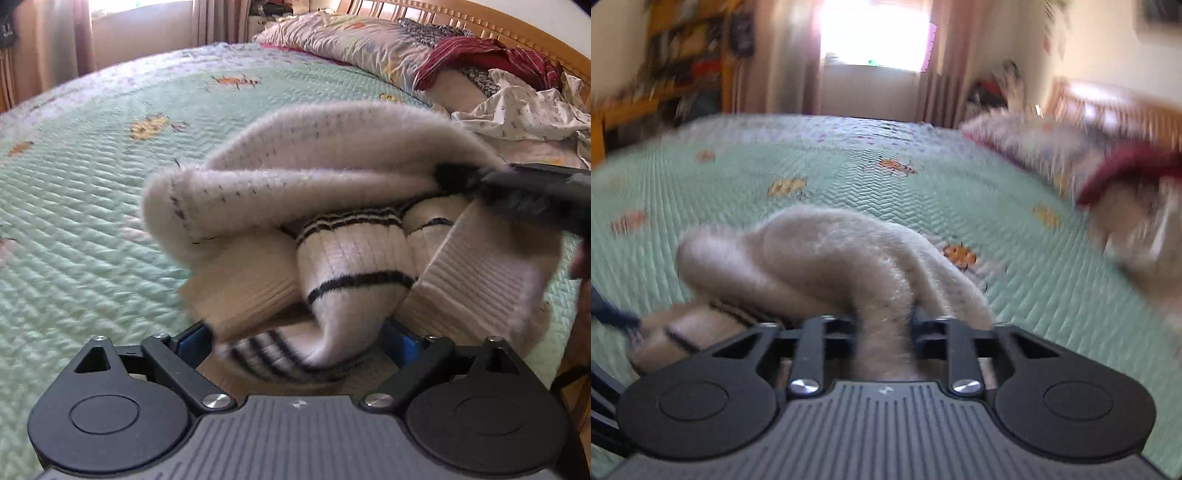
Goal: Fold clothes
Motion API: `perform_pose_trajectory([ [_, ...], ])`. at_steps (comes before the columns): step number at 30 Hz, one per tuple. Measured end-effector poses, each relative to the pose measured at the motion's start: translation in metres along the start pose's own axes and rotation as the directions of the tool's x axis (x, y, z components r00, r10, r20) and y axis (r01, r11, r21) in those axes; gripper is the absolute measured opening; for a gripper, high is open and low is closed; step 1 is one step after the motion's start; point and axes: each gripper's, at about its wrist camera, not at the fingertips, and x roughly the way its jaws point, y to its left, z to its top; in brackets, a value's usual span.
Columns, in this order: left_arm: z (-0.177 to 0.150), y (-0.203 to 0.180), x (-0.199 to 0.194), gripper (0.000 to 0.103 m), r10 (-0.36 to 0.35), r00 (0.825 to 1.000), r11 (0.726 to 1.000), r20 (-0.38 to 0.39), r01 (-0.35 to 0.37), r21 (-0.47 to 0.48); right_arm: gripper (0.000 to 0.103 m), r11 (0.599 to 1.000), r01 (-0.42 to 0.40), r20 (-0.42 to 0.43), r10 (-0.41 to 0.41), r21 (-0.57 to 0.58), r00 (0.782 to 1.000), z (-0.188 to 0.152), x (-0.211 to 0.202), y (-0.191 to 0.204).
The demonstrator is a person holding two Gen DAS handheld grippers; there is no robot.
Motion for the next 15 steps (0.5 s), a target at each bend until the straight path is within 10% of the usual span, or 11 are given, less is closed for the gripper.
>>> perform_pose_trajectory([
  [7, -0.004, 0.004, -0.001, 0.026, -0.08, 0.996, 0.996, 0.032, 0.081, -0.028, 0.018, 0.976, -0.062, 0.022, 0.059, 0.206, 0.998, -0.009, -0.016, -0.018],
  [15, 0.002, 0.055, -0.083, 0.019, -0.007, 0.965, 0.981, 0.261, 0.058, -0.187, 0.016, 0.969, -0.069, 0.082, 0.051, 0.237, 0.995, -0.009, -0.044, -0.022],
])
